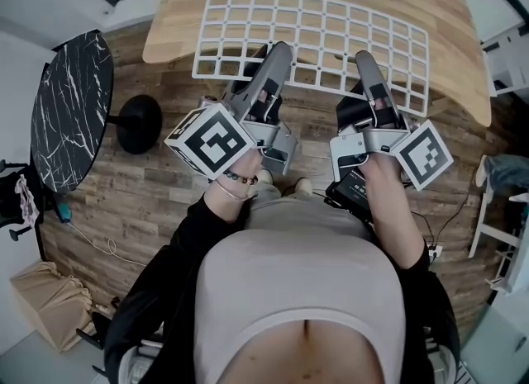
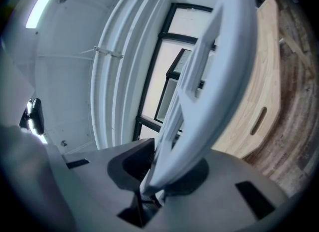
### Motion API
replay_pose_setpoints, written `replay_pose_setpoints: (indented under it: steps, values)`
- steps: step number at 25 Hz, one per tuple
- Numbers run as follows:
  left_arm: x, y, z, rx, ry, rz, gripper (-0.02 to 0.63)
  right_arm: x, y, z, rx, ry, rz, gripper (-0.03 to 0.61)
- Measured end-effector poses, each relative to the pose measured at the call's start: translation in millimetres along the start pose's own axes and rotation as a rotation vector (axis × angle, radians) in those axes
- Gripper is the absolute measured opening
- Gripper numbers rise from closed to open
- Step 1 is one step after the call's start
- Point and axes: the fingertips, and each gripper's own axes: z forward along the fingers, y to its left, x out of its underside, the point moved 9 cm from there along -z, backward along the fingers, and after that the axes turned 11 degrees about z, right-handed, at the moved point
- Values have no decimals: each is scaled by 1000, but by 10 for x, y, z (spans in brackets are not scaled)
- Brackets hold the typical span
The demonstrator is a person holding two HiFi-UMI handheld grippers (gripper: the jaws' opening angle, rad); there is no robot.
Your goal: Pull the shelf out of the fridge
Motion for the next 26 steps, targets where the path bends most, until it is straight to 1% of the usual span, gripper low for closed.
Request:
replay_pose_setpoints:
  steps: [10, 18, 22, 26]
  values:
    - [-19, -12, -2, -5, 12, 14, 114, 0, -2, 0, 4, 4, 7, 69]
    - [-25, -33, -5, -2, -1, 11, 114, -7, 4, 5, 1, 15, 1, 69]
    - [-11, -18, -16, -14, 5, 15, 114, -9, -8, 13, 0, 18, -1, 69]
    - [2, -18, -16, -14, 3, 2, 114, -7, -7, 16, -2, 21, -1, 69]
